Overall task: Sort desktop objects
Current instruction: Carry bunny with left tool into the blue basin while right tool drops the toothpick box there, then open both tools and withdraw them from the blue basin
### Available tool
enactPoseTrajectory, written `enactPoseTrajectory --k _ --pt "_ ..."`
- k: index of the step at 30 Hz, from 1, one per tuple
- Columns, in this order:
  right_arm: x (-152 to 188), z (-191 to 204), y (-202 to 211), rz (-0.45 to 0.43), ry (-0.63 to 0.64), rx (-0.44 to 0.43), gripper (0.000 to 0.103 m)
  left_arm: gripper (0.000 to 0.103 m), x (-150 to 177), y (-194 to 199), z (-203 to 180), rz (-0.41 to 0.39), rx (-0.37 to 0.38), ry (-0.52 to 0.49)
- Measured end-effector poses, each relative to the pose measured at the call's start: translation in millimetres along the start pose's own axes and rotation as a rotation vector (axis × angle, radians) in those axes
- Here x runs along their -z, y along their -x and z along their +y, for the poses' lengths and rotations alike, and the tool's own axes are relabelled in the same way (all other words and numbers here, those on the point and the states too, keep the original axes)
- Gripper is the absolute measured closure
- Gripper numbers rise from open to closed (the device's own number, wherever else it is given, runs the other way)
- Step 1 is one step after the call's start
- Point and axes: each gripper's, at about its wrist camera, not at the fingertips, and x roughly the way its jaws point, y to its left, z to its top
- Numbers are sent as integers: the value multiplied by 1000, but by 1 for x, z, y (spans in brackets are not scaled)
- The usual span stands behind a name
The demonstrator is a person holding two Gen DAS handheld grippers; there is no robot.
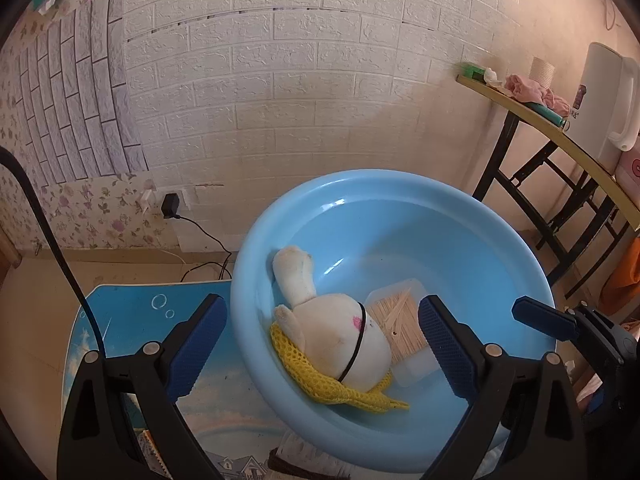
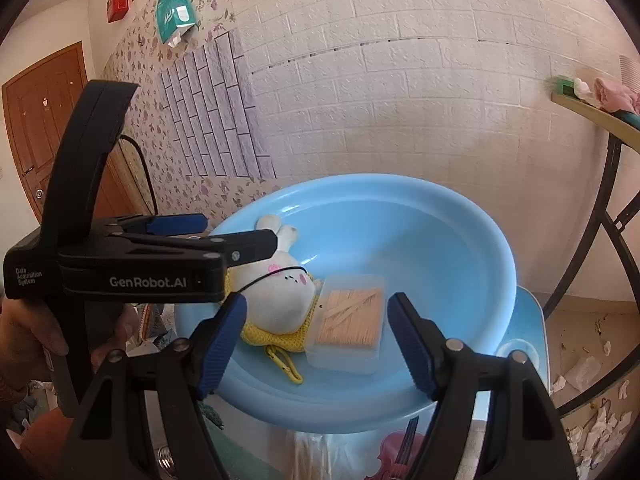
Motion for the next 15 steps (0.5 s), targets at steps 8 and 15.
enactPoseTrajectory --k 8,15 --pt "-6 22 26 -7 -3 53 30 6 16 44 10 -31 -9 -20" --pt "-10 76 72 -110 51 63 20 6 42 107 38 -109 -1 -16"
